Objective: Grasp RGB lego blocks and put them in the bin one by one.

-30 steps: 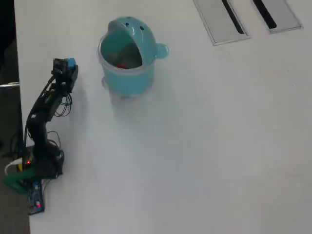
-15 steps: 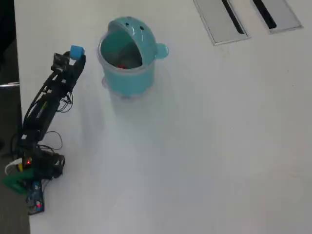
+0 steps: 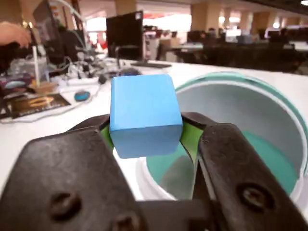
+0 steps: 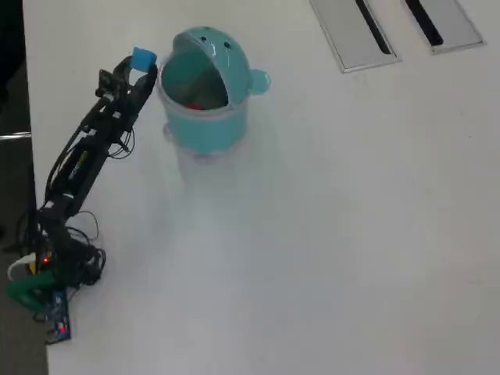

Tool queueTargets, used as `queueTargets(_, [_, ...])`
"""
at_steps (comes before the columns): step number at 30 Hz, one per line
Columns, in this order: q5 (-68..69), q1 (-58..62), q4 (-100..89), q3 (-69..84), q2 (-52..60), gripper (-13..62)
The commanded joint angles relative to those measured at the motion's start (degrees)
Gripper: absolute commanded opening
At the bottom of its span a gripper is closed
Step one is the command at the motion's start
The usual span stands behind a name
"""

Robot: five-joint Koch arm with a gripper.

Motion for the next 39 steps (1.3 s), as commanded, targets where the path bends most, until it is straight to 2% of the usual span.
queueTargets(1, [0.44,0.88,-4.39,-7.82,0.53,10.0])
queueTargets(6, [0.53,3.16,-7.91,-16.44,-11.60,10.0])
queueTargets(17, [2.02,6.94,-9.05,-24.52,-21.45,10.5])
queueTargets(18, [1.93,8.09,-9.67,-24.87,-22.32,15.5])
queueTargets(19, [1.05,9.93,-9.67,-27.51,-25.31,26.9])
queueTargets(21, [-0.53,11.34,-9.93,-27.33,-25.31,33.2])
queueTargets(39, [0.35,11.16,-3.52,-16.35,-4.31,33.8])
